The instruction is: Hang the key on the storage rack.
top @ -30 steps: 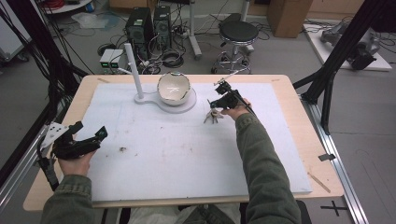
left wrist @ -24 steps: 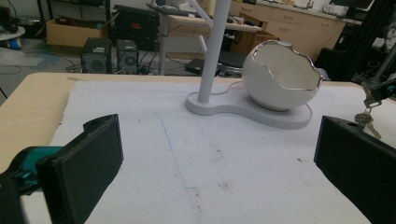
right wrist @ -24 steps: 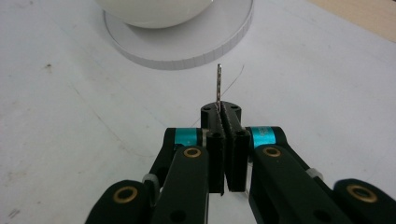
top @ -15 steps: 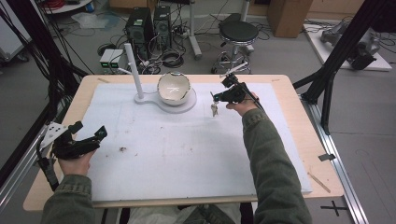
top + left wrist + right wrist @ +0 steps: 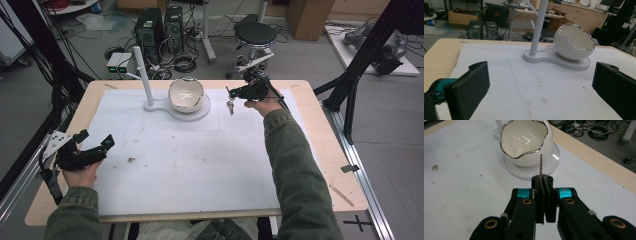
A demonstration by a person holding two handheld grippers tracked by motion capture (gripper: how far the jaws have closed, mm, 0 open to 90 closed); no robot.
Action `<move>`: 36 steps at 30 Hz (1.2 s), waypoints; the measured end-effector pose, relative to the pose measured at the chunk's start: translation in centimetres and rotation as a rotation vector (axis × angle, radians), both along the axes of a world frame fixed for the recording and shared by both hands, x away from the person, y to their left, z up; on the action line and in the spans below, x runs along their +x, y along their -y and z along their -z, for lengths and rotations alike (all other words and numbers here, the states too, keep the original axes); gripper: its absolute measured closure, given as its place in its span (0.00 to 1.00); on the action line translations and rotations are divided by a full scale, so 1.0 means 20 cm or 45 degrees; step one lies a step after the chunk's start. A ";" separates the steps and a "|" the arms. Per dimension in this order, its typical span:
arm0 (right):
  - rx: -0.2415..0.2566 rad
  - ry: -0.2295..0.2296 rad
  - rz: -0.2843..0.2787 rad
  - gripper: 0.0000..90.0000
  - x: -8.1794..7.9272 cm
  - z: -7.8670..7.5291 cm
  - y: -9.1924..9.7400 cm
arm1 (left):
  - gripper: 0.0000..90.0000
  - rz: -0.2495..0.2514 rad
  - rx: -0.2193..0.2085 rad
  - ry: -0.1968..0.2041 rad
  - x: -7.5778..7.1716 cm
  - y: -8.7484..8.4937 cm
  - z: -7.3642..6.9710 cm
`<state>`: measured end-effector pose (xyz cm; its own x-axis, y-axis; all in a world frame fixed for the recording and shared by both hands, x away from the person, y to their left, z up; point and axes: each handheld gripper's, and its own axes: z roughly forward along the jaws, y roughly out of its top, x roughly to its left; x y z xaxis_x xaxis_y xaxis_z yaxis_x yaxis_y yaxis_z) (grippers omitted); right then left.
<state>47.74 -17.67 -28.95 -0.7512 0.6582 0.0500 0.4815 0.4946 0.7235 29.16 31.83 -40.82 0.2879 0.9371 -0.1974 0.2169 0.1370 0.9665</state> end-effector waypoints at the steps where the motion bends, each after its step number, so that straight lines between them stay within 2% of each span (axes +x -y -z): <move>1: 0.001 0.006 -0.003 0.99 0.00 -0.01 0.00 | 0.02 0.001 -0.001 0.000 0.00 0.00 0.00; 6: 0.010 0.017 -0.021 0.99 -0.01 -0.07 -0.03 | 0.02 0.000 -0.005 0.001 0.00 0.00 0.00; 8: 0.035 0.019 -0.035 0.99 -0.01 -0.10 -0.06 | 0.02 0.000 -0.005 0.001 0.00 0.00 0.00; 11: 0.063 0.028 -0.066 0.99 -0.01 -0.14 -0.10 | 0.02 0.001 -0.005 0.002 0.00 0.00 0.00; 15: 0.062 0.029 -0.099 0.99 -0.01 -0.18 -0.16 | 0.02 0.001 -0.009 0.004 0.00 0.00 0.00; 22: 0.078 0.019 -0.132 0.99 0.02 -0.21 -0.26 | 0.02 -0.002 -0.013 0.007 0.00 0.00 0.00; 26: 0.116 0.033 -0.152 0.99 0.03 -0.23 -0.33 | 0.02 -0.002 -0.014 0.004 0.00 -0.01 0.00; 36: 0.126 0.040 -0.202 0.99 0.05 -0.26 -0.48 | 0.02 0.003 -0.024 0.000 0.01 -0.01 0.00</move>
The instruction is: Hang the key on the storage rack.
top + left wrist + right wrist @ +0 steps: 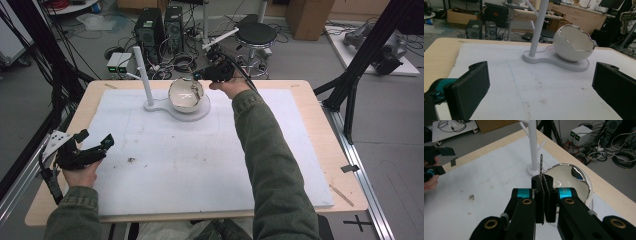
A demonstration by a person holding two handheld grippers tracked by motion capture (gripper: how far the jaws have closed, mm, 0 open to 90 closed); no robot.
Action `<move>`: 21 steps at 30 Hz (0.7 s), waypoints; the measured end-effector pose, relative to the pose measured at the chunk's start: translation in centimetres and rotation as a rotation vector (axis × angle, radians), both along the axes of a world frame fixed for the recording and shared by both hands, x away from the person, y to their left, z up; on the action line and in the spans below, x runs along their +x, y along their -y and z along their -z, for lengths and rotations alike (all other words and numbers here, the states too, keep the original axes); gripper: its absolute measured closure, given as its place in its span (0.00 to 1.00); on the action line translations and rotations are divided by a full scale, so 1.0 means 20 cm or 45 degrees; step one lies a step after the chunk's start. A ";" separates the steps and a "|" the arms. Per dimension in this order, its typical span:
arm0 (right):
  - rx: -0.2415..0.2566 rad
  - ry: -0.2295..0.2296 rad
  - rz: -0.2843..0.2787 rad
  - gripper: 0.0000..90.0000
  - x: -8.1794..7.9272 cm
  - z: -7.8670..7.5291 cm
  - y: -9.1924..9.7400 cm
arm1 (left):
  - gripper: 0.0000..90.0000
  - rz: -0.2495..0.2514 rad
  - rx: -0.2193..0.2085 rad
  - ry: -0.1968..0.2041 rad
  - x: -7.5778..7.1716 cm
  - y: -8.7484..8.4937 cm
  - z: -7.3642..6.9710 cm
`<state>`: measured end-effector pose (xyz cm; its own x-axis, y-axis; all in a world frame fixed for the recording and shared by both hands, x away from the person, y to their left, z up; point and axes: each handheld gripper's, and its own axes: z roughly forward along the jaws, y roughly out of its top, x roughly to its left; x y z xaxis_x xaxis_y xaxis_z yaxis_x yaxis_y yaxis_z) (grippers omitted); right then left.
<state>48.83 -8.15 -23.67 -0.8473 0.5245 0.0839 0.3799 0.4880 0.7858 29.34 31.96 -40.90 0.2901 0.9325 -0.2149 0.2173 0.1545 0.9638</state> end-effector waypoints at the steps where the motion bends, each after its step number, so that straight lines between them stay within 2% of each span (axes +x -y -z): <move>1: 0.000 0.005 -0.005 0.99 0.00 -0.01 -0.01 | 0.02 0.000 0.001 -0.001 0.00 0.00 0.00; 5: 0.030 0.009 -0.029 0.99 0.00 -0.04 -0.06 | 0.02 -0.006 -0.002 0.001 0.00 0.00 0.00; 11: 0.018 0.027 -0.072 0.99 0.00 -0.08 -0.15 | 0.02 -0.005 -0.002 0.000 0.00 -0.01 0.00; 14: 0.038 0.024 -0.070 0.99 0.01 -0.09 -0.18 | 0.02 -0.006 -0.008 0.001 0.00 -0.01 0.00; 21: 0.023 0.014 -0.118 0.99 0.01 -0.08 -0.28 | 0.02 -0.002 -0.007 -0.001 0.00 -0.01 0.00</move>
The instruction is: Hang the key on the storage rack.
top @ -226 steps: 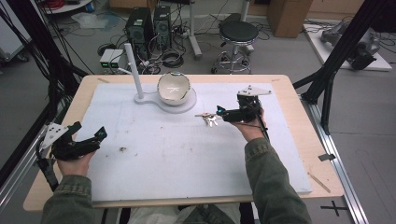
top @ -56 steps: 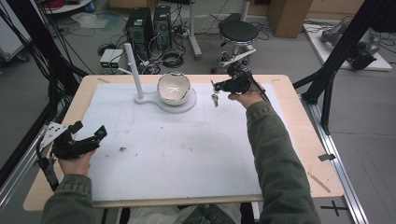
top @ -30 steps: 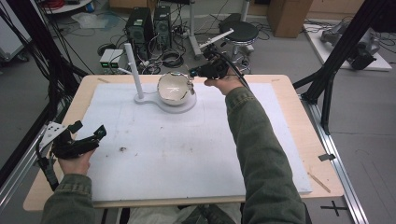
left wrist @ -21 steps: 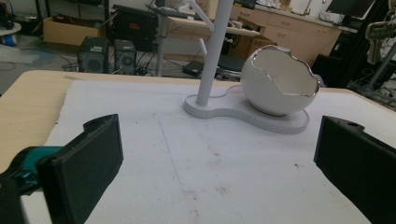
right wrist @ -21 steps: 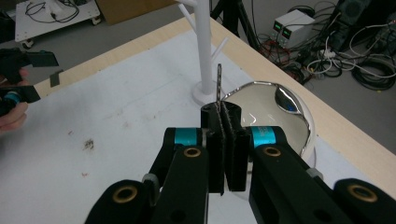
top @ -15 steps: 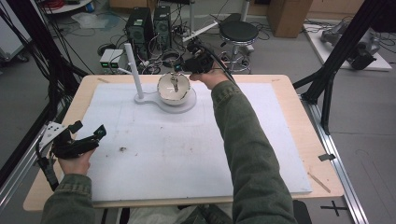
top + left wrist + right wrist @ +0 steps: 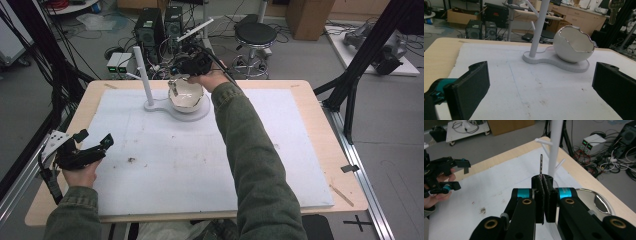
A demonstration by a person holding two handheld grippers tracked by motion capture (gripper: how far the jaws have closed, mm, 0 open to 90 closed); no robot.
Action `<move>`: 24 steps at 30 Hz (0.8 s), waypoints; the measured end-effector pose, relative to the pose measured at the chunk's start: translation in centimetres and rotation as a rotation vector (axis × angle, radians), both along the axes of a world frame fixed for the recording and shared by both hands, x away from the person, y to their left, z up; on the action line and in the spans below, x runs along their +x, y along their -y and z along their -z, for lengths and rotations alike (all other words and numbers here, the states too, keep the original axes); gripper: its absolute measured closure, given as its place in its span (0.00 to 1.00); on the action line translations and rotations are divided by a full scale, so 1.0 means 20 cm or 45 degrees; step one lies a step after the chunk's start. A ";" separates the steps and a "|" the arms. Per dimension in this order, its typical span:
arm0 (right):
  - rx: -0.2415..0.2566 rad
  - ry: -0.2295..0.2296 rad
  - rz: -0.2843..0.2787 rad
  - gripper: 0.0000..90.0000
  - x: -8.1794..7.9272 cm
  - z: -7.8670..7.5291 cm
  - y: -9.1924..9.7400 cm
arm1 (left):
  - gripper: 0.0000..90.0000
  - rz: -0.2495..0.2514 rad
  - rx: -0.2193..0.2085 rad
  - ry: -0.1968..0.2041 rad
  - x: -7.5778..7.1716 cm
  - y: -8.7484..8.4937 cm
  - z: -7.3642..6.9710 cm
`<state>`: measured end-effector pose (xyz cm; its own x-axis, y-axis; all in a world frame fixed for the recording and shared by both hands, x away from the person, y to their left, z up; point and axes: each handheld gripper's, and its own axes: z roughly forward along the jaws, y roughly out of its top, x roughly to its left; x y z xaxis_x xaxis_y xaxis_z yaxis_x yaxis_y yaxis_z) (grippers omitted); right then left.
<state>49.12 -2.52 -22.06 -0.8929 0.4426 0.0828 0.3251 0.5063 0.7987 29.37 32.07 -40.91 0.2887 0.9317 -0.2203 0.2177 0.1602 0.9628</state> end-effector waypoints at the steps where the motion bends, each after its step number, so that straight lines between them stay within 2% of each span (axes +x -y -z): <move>1: -0.005 -0.003 -0.005 0.99 0.00 0.00 -0.01 | 0.02 -0.005 0.003 -0.002 0.00 0.00 0.00; 6: -0.006 -0.002 -0.046 0.99 0.00 0.00 -0.10 | 0.02 -0.008 -0.004 0.001 0.00 -0.01 0.00; 14: -0.011 -0.003 -0.075 0.99 0.01 -0.02 -0.18 | 0.02 -0.011 -0.008 -0.008 0.01 -0.01 0.00; 18: -0.027 0.011 -0.096 0.99 0.01 -0.04 -0.23 | 0.02 -0.017 -0.011 -0.003 0.00 -0.01 0.00; 24: -0.019 0.024 -0.125 0.99 0.02 -0.06 -0.33 | 0.02 -0.015 -0.017 0.000 0.00 -0.01 0.00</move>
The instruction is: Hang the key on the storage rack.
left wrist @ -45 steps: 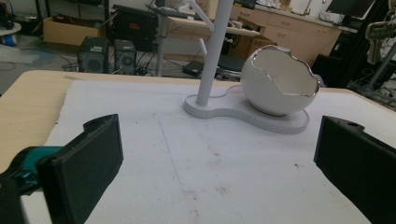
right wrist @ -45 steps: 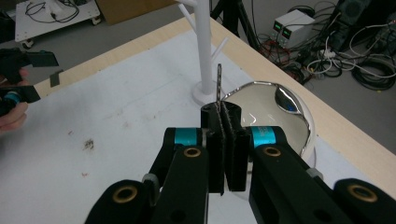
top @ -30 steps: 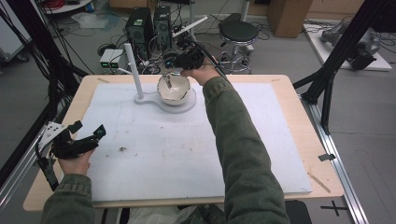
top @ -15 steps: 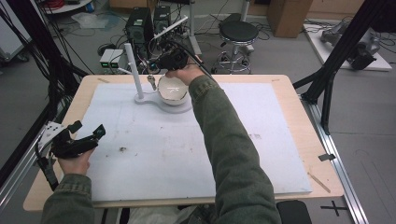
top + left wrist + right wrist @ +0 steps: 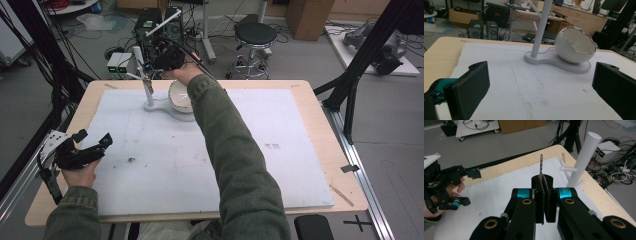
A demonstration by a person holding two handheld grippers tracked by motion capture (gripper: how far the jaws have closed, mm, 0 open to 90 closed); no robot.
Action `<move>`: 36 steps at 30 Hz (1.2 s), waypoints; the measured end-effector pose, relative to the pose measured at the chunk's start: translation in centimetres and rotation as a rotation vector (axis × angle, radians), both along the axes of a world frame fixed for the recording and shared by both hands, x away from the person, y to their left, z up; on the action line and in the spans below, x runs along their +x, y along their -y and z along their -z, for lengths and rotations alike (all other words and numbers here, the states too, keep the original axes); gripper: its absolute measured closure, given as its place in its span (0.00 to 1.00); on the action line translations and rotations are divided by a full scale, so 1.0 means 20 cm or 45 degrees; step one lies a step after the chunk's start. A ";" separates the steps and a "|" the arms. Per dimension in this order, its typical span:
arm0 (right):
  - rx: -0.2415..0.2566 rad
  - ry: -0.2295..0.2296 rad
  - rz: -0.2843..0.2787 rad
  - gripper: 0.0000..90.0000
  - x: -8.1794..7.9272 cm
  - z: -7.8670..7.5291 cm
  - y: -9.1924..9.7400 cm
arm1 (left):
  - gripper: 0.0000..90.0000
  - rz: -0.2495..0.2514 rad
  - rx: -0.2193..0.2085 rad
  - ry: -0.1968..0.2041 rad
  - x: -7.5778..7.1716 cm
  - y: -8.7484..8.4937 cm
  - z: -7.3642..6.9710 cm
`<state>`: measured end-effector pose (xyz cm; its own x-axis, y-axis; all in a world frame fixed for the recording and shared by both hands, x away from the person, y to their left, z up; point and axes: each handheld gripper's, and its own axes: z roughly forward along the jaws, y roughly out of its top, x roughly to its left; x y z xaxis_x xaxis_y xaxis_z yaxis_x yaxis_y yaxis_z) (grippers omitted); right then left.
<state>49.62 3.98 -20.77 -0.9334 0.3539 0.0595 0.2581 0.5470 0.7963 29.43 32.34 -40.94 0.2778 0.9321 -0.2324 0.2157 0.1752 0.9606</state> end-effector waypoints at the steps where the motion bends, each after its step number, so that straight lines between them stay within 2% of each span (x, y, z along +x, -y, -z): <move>1: 0.000 -0.002 0.000 0.99 0.00 0.00 -0.01 | 0.02 0.000 -0.001 -0.001 0.00 0.00 0.00; 10: -0.057 0.000 -0.019 0.99 0.06 0.04 -0.15 | 0.02 0.002 -0.008 0.000 0.00 0.00 0.00; 13: -0.046 0.000 -0.001 0.99 0.08 0.04 -0.18 | 0.02 0.009 -0.002 0.001 0.00 0.00 0.00; 18: -0.049 -0.015 0.010 0.99 0.12 0.05 -0.20 | 0.02 0.012 -0.002 0.004 0.01 0.00 0.00; 22: -0.049 -0.004 0.033 0.99 0.15 0.05 -0.21 | 0.02 0.014 0.000 0.004 0.01 0.00 0.00; 26: -0.025 0.000 0.075 0.99 0.19 0.04 -0.20 | 0.02 0.010 -0.004 0.003 0.01 0.00 0.00; 36: -0.005 0.003 0.129 0.99 0.23 0.08 -0.22 | 0.02 0.002 -0.016 0.005 0.01 0.00 0.00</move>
<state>54.29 8.45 -22.35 -0.8927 0.4471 0.0558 0.3107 0.5212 0.7948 29.61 32.41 -41.02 0.2800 0.9286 -0.2434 0.2123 0.1874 0.9591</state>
